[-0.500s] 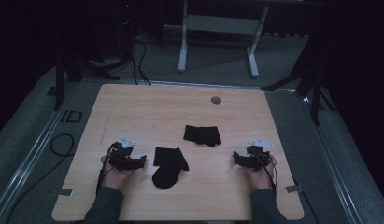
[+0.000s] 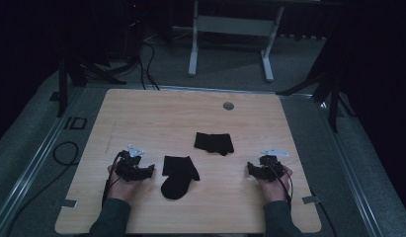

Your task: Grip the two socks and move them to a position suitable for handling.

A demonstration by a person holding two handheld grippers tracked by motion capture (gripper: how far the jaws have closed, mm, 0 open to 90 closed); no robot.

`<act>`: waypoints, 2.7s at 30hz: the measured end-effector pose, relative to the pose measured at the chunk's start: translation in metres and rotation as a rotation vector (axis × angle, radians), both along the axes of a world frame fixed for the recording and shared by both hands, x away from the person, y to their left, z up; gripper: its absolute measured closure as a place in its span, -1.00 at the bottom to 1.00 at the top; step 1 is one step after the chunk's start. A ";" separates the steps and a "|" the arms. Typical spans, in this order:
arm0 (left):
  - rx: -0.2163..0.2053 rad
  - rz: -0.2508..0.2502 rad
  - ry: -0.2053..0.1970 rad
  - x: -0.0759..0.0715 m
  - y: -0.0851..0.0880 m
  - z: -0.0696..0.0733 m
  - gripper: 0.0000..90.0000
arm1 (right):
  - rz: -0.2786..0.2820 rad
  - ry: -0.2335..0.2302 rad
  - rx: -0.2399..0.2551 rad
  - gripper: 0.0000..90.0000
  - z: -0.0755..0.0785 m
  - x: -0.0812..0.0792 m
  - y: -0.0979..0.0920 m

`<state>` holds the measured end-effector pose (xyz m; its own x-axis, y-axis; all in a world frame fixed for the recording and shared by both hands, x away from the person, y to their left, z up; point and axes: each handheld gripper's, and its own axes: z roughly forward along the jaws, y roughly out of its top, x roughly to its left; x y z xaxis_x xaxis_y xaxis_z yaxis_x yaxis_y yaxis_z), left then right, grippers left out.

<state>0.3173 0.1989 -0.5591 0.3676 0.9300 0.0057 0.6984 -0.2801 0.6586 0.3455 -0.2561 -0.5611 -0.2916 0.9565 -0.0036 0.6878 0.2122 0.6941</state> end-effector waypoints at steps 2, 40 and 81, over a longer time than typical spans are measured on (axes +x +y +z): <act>0.000 -0.002 0.000 0.000 -0.001 0.000 -0.32 | 0.018 0.006 -0.004 -0.13 0.002 -0.002 0.001; -0.006 -0.054 -0.007 -0.003 -0.006 0.003 0.19 | 0.618 -0.043 -0.027 0.99 0.051 -0.040 0.157; -0.037 -0.255 -0.039 -0.010 -0.062 0.003 0.96 | 0.580 0.114 -0.059 1.00 0.016 -0.021 0.177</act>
